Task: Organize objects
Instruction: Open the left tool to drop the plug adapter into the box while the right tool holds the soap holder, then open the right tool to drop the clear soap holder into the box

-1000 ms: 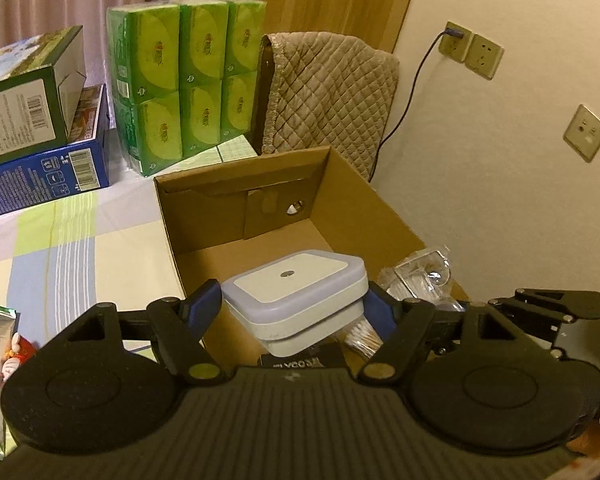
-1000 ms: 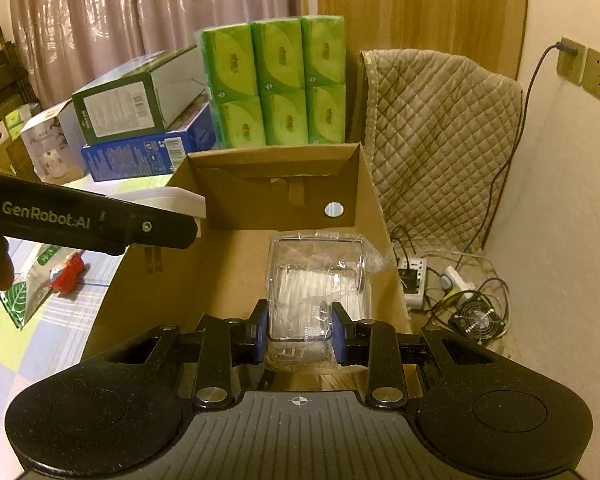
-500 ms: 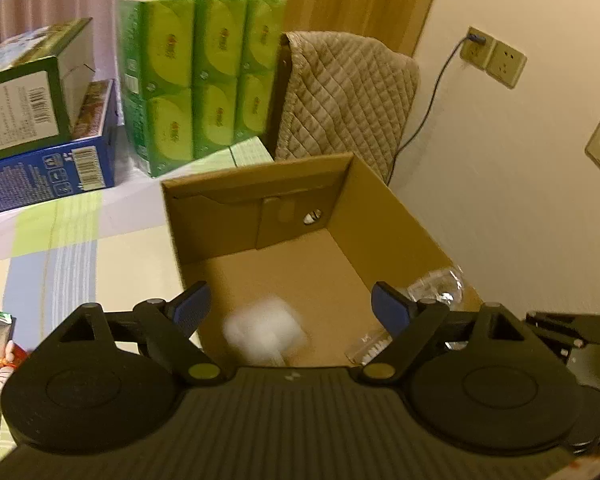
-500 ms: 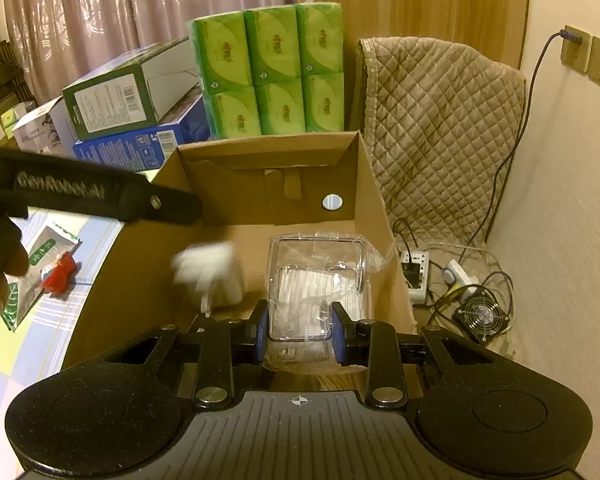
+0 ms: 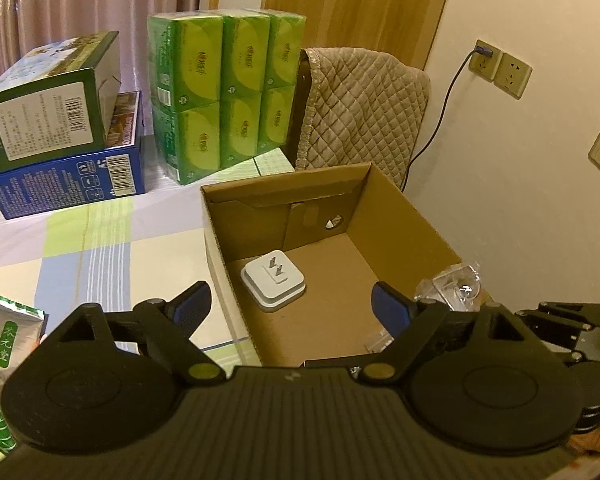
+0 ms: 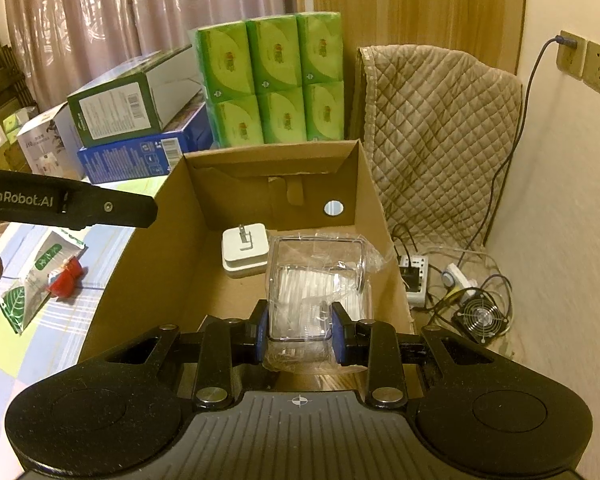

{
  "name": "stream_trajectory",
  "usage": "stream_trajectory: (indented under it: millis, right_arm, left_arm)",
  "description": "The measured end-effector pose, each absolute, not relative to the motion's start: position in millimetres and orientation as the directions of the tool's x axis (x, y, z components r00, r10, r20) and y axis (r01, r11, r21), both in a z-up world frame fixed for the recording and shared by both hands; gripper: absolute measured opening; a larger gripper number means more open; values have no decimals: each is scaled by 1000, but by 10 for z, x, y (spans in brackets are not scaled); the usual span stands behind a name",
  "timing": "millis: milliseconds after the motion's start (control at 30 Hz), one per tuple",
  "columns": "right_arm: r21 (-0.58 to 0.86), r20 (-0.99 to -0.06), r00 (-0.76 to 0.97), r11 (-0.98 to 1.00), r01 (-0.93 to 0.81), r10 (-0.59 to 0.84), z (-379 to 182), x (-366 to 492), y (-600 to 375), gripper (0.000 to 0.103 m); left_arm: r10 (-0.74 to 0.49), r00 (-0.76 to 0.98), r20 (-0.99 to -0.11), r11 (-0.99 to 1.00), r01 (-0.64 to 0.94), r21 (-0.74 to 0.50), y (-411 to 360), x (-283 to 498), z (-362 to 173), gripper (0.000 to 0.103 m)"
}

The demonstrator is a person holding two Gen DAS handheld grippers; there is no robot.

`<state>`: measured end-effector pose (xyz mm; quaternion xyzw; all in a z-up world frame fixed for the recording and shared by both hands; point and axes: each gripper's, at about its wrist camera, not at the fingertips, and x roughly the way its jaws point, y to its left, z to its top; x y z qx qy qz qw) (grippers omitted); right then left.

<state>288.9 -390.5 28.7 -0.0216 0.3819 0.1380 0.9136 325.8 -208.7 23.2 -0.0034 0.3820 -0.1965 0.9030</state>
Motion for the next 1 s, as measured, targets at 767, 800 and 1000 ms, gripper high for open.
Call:
stream_trajectory:
  millis: [767, 800, 1000]
  right_arm:
    - [174, -625, 730, 961, -215, 277, 445, 2924, -4059, 56]
    - [178, -627, 728, 961, -210, 275, 439, 2883, -4068, 56]
    - [196, -633, 722, 960, -201, 280, 461, 2584, -4044, 57]
  left_arm:
    - [-358, 647, -673, 929, 322, -184, -1834, 3037, 268, 86]
    - [-357, 647, -673, 929, 319, -186, -1816, 3004, 269, 86]
    - [-346, 653, -674, 935, 301, -189, -1691, 2741, 322, 88]
